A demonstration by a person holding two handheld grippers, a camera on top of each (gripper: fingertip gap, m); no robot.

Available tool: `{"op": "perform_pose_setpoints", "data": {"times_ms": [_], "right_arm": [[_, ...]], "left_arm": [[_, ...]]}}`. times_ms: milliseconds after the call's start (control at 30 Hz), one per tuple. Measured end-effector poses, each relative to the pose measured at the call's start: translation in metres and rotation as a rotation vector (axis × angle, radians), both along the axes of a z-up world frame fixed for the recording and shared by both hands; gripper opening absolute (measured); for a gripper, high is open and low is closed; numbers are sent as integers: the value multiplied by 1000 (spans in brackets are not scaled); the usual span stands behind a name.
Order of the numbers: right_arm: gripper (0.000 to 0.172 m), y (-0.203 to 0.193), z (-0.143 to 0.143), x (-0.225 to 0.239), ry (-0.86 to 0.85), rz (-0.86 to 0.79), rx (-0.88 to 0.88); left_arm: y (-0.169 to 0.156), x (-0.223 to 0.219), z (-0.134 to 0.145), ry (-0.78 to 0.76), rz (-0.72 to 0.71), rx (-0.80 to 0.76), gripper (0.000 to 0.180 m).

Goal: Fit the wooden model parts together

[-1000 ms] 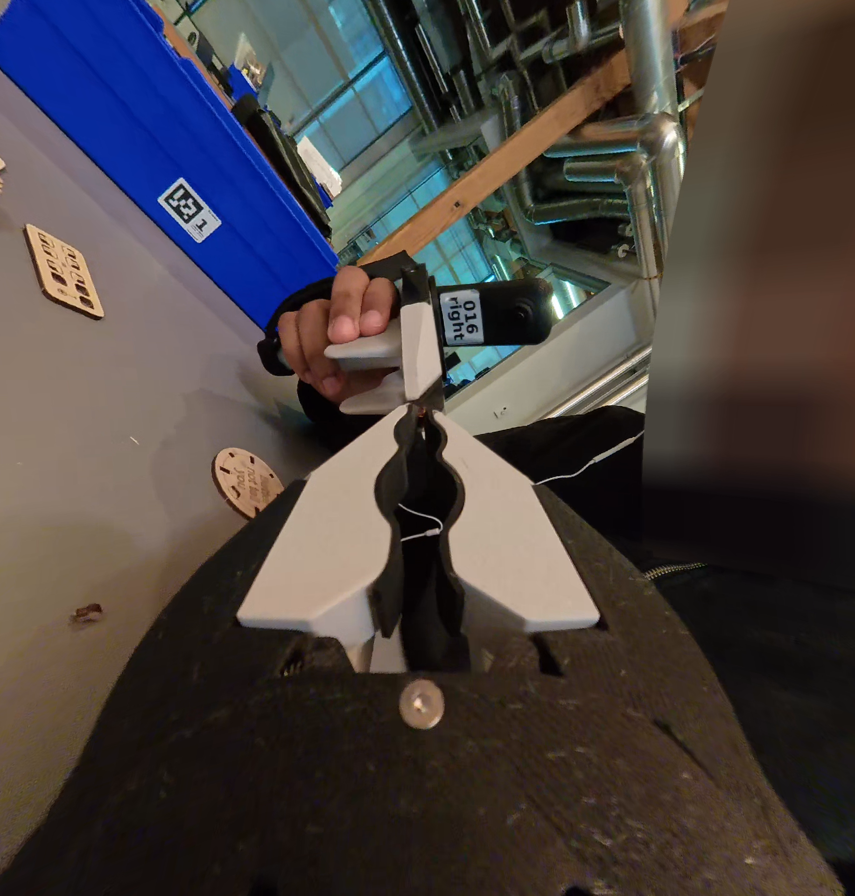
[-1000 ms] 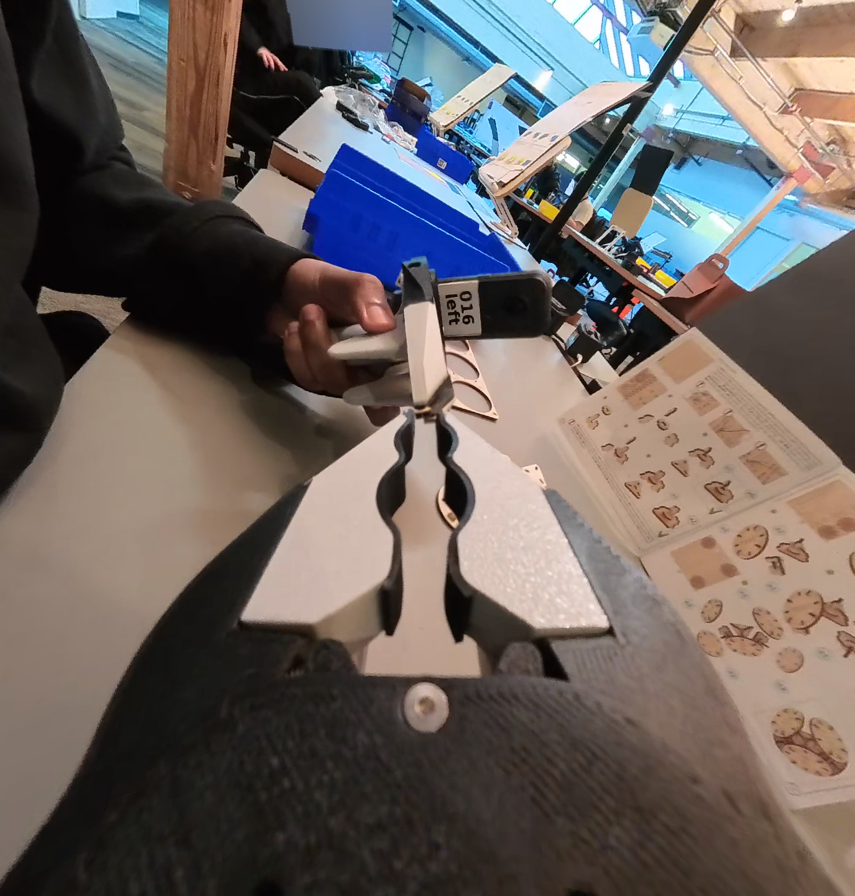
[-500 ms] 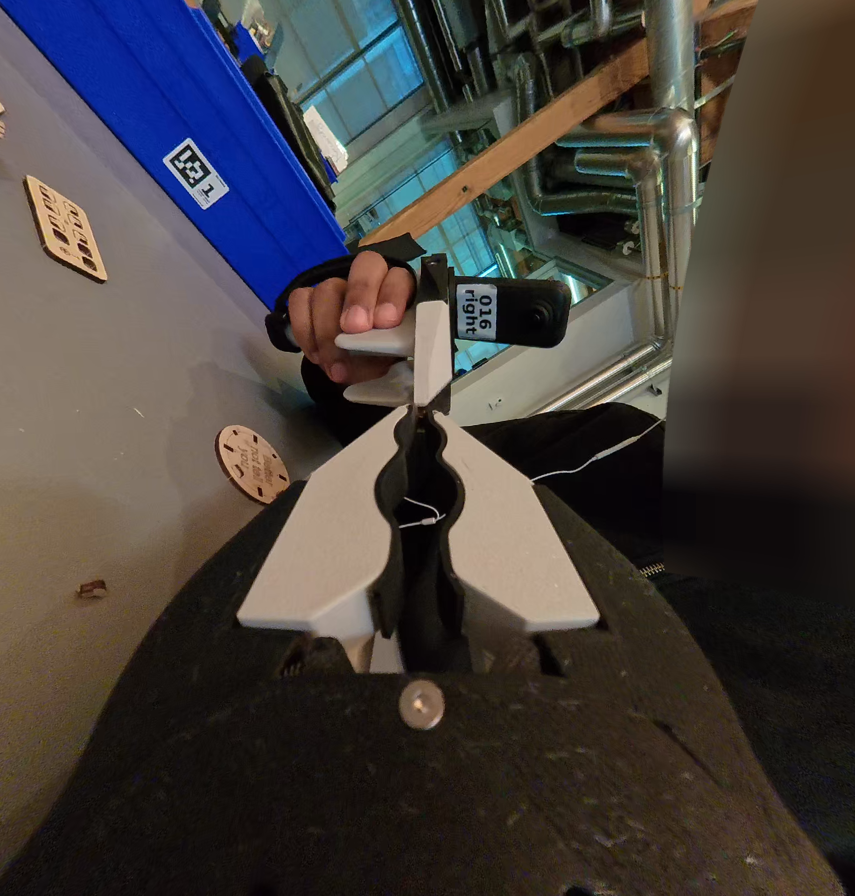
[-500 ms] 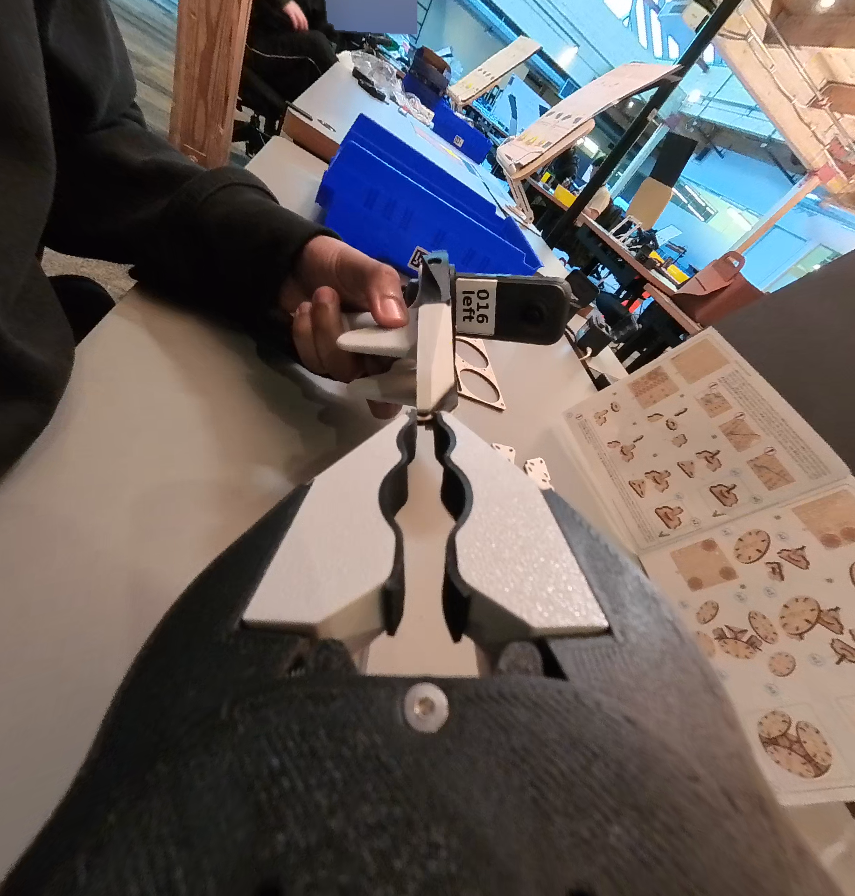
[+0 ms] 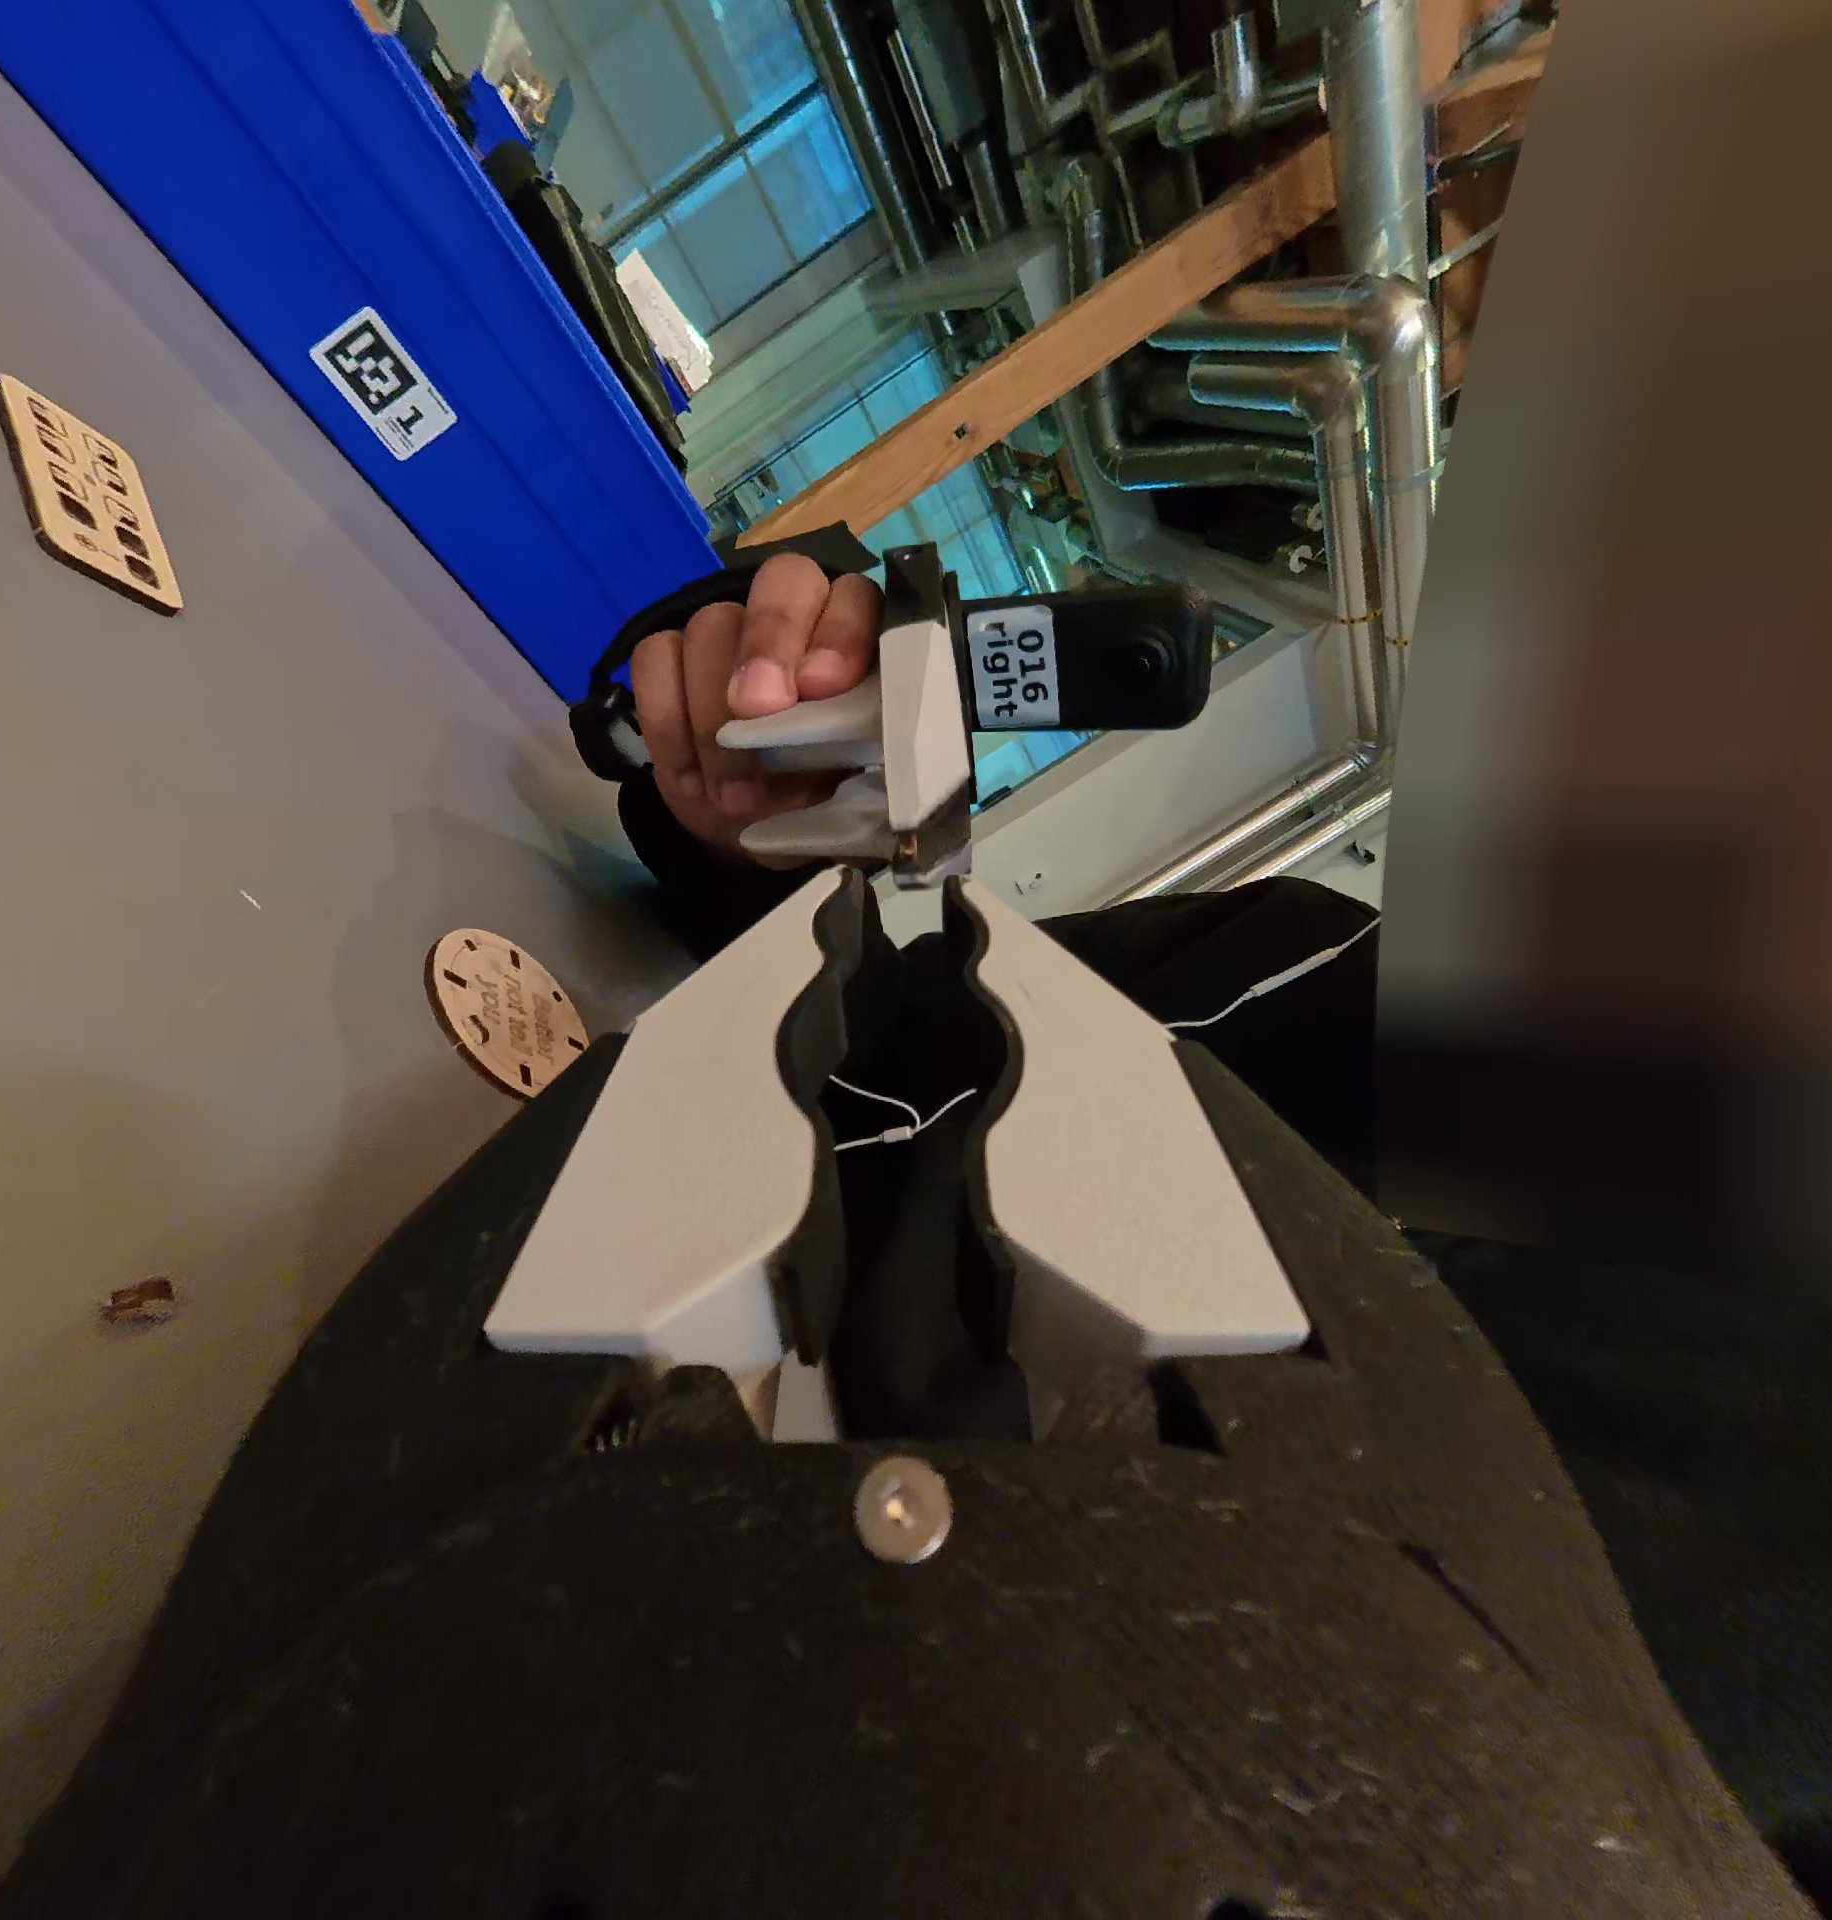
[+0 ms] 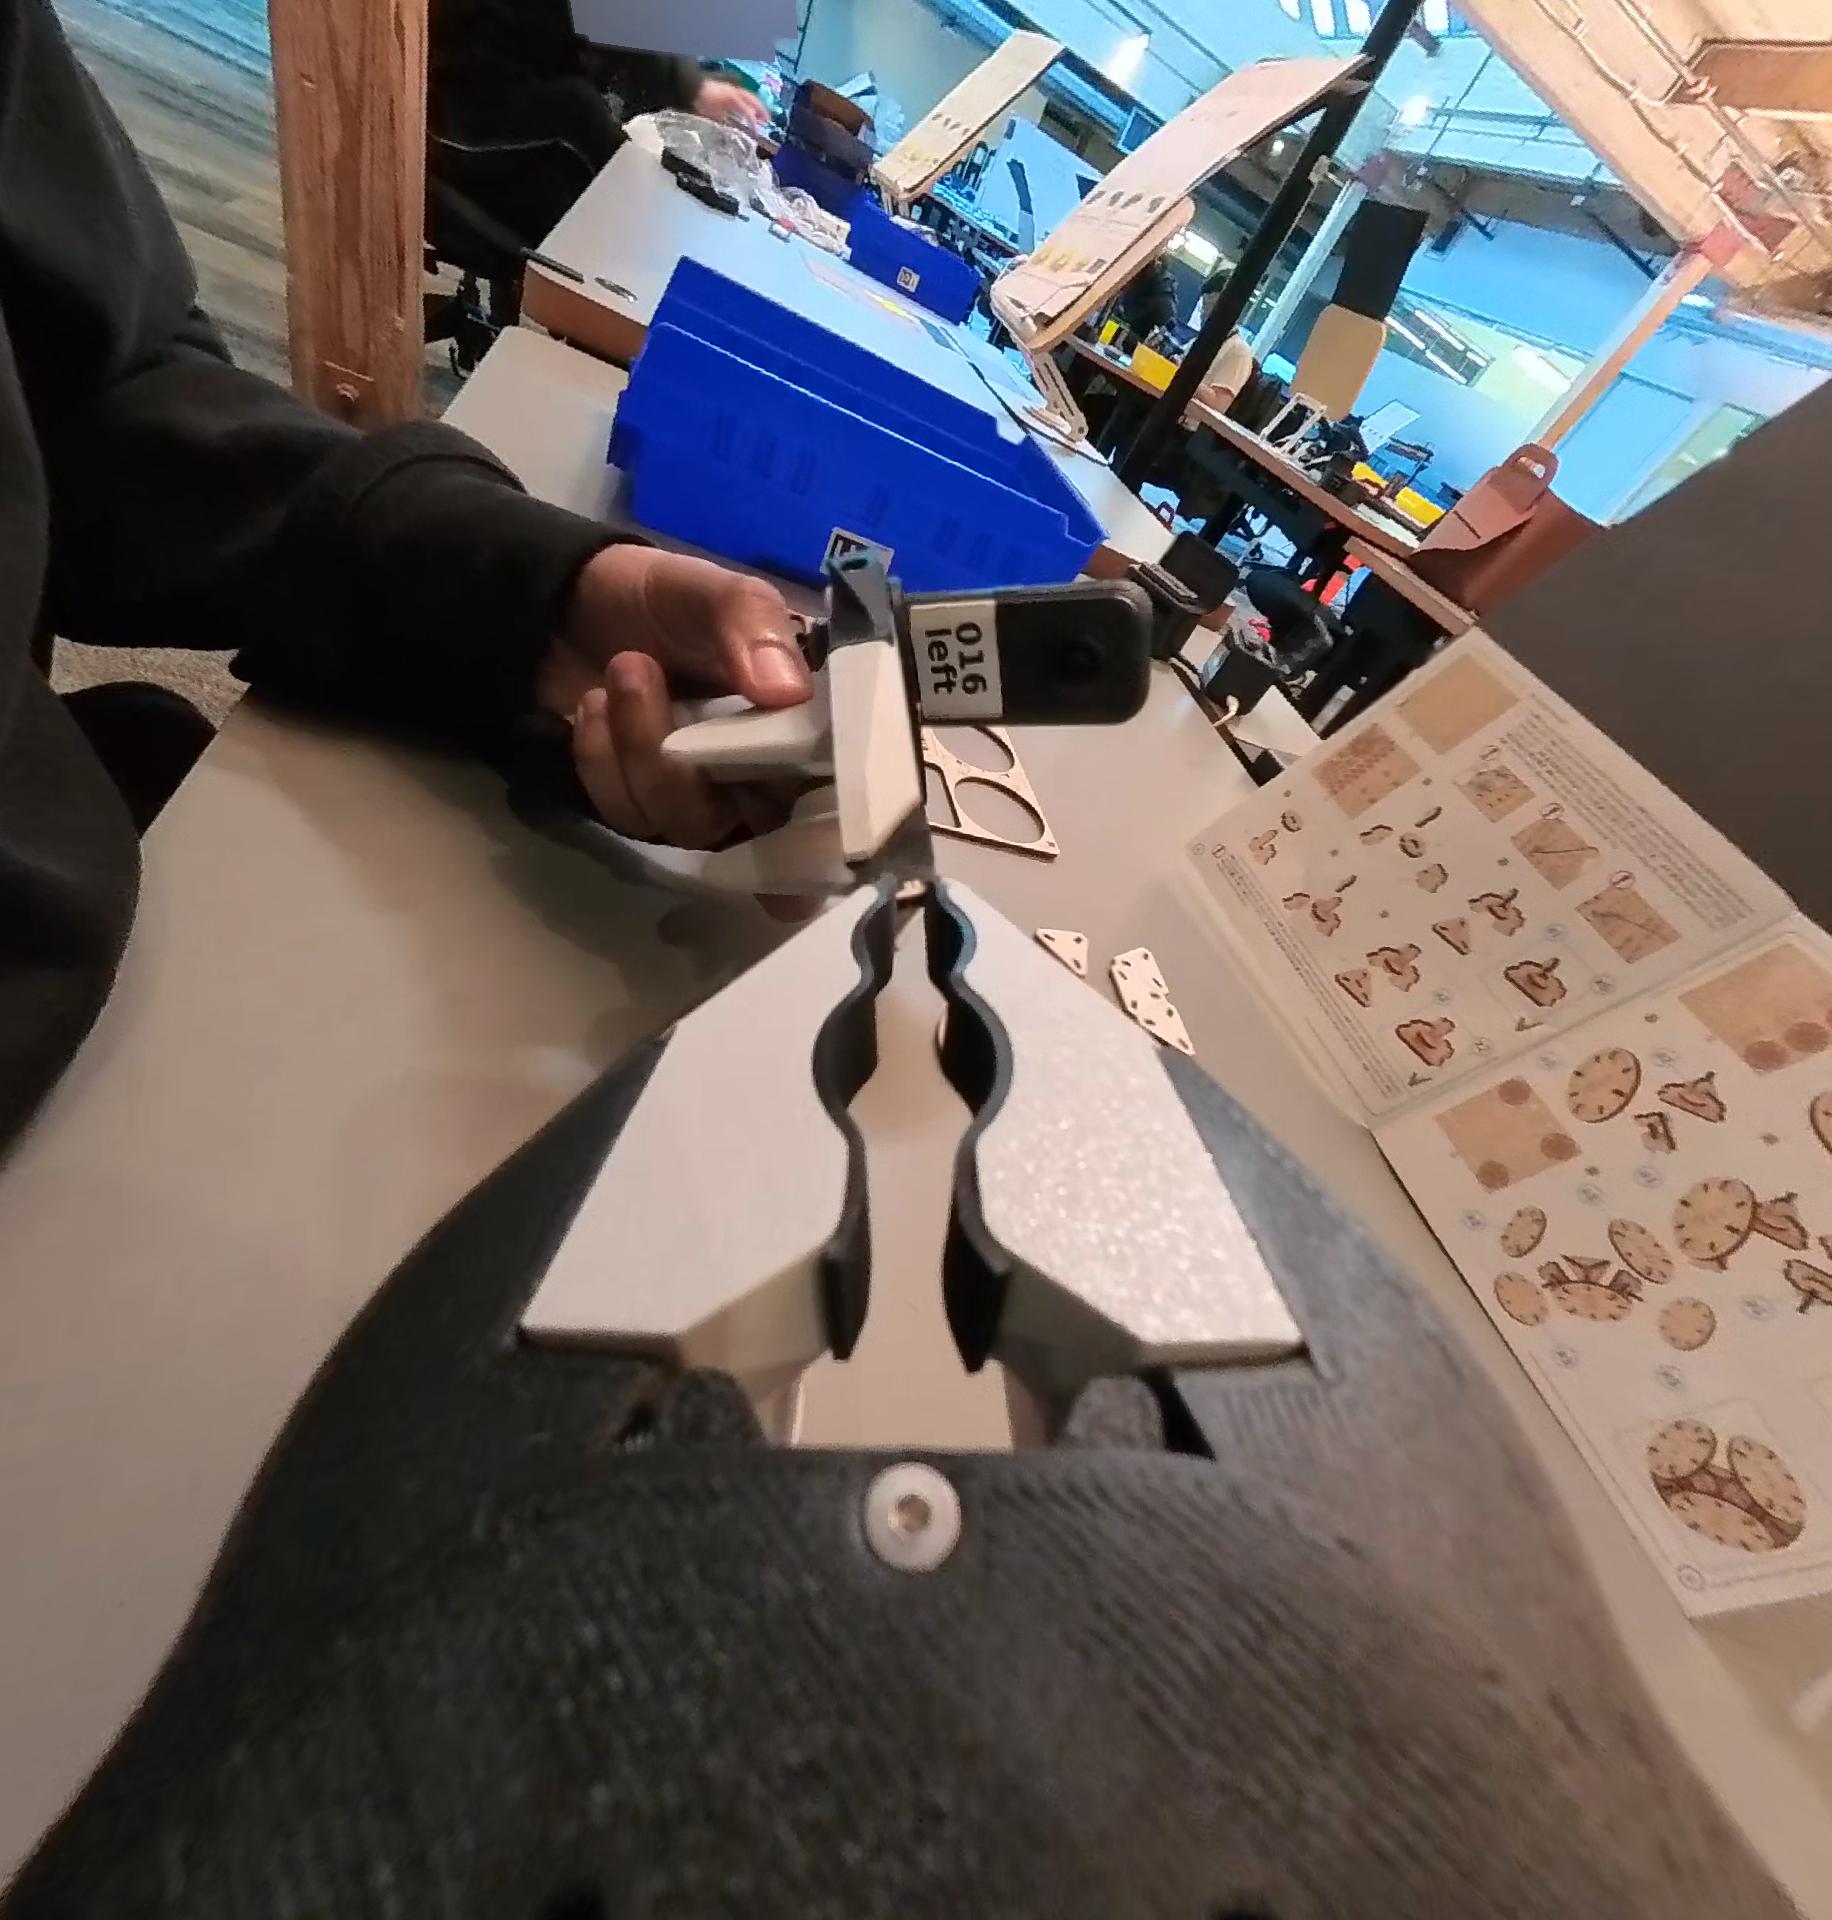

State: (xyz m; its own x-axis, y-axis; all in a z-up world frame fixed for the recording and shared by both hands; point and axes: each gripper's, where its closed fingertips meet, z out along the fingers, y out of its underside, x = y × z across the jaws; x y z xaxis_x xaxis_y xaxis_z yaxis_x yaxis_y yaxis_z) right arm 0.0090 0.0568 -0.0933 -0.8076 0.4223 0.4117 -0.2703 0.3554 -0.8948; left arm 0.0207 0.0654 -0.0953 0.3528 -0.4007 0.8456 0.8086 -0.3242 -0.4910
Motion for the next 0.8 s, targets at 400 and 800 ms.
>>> {"op": "perform_pose_setpoints", "data": {"times_ms": [400, 800], "right_arm": [[5, -3, -5, 0, 21, 5, 30], [5, -4, -6, 0, 72, -3, 65]], "left_arm": [[0, -4, 0, -44, 9, -2, 0], [-1, -7, -2, -51, 18, -11, 0]]}}
